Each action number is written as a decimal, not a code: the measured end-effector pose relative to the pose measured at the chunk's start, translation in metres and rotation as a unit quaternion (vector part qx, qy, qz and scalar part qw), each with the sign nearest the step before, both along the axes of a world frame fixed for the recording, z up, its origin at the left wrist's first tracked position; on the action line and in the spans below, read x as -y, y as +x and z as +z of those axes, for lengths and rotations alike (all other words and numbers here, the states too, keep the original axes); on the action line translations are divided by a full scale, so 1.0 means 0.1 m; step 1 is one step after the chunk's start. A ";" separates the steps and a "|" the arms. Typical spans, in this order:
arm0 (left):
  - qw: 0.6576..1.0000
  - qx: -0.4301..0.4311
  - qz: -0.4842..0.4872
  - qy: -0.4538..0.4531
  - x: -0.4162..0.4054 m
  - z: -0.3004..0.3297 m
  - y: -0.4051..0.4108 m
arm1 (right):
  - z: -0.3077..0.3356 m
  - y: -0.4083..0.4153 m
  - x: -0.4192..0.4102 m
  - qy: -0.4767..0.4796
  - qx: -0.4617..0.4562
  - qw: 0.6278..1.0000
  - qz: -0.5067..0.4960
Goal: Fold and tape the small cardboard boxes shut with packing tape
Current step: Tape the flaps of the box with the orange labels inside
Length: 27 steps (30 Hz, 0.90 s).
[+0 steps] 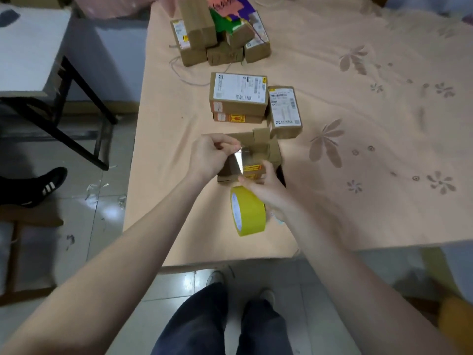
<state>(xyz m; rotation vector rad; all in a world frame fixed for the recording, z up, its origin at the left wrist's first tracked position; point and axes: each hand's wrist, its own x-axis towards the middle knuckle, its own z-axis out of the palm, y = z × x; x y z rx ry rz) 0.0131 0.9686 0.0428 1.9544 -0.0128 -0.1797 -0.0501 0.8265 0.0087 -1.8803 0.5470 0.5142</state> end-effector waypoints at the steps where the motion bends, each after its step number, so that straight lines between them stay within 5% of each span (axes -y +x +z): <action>1: 1.000 -0.002 -0.003 0.002 0.00 -0.04 0.01 | -0.03 0.03 -0.01 0.003 -0.002 1.000 0.003; 27: 0.992 -0.049 0.008 0.113 0.22 -0.61 -0.04 | -0.30 -0.09 0.00 0.105 -0.016 0.985 -0.134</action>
